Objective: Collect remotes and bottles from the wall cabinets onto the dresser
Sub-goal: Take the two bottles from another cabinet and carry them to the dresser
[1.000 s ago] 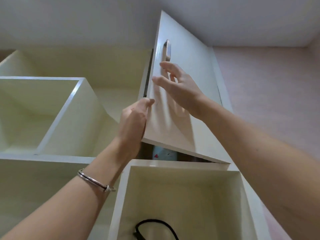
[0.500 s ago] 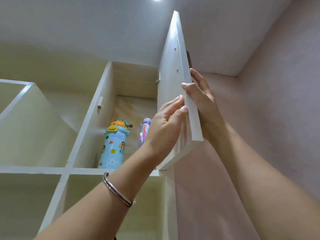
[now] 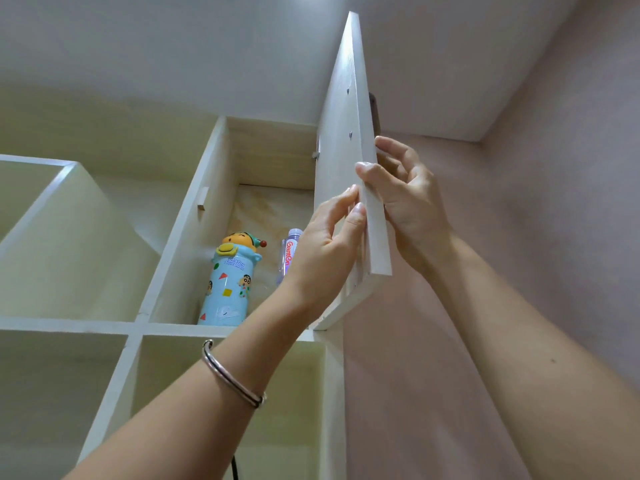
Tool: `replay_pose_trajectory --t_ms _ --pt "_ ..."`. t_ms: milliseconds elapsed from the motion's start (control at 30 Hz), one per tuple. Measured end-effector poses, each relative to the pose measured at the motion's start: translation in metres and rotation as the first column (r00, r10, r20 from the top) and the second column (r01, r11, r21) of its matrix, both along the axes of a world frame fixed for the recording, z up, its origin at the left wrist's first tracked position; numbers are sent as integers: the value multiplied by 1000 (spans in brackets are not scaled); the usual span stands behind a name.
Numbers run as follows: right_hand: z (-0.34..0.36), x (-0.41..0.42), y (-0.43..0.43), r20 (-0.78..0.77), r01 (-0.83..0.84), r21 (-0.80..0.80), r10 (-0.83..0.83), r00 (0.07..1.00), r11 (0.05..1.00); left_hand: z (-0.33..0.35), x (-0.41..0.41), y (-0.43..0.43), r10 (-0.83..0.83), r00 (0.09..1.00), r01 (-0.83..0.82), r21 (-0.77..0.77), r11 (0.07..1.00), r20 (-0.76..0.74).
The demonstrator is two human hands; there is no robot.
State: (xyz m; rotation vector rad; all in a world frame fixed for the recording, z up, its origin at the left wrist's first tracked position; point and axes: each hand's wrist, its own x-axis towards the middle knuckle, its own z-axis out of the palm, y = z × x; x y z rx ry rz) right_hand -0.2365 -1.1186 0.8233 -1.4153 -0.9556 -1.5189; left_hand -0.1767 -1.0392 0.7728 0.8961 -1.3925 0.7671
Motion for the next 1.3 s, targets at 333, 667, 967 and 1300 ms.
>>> replay_pose_trajectory --t_ms 333,667,967,1300 --pt "-92 54 -26 -88 101 243 -81 993 965 -25 48 43 266 962 -254 162 953 -56" --pt "-157 126 16 -89 471 -327 -523 848 820 -21 137 103 619 723 -567 250 785 -306" --pt "-47 178 49 -216 569 -97 -575 789 817 29 190 78 687 664 -600 338 725 -294" --pt "6 234 29 -509 743 -24 -648 567 669 51 244 49 467 707 -290 384 876 -531"
